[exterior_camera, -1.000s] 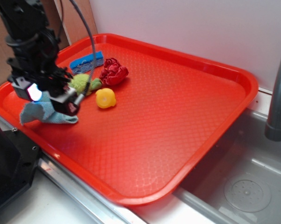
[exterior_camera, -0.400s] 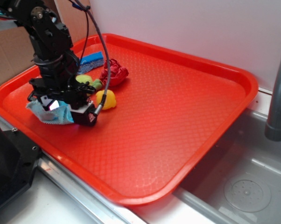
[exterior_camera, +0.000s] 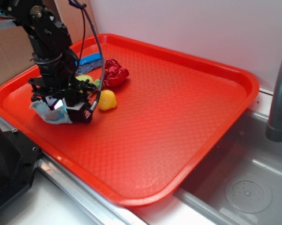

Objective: Grab the blue cloth.

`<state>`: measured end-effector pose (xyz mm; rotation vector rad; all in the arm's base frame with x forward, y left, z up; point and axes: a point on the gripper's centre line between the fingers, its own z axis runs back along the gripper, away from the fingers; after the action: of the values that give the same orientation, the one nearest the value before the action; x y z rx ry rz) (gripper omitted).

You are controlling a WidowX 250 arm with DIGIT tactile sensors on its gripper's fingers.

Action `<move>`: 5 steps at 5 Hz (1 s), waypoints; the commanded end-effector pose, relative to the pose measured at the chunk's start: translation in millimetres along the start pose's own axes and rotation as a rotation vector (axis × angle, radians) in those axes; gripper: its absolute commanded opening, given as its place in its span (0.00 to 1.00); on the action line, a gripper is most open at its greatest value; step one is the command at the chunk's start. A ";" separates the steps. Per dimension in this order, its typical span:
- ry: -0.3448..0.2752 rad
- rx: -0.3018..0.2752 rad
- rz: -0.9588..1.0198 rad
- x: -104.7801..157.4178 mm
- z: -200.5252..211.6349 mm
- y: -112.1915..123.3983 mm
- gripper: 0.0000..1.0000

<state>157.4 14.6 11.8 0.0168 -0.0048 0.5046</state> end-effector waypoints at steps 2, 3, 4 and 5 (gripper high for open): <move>-0.057 0.189 -0.337 15.4 26.0 19.9 0.00; -0.064 0.175 -0.341 17.6 55.0 8.9 0.00; -0.074 0.142 -0.352 20.2 86.2 -4.8 0.00; -0.089 0.135 -0.372 20.7 117.9 -24.3 0.00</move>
<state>178.1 -22.8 116.4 0.0350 0.0324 0.1797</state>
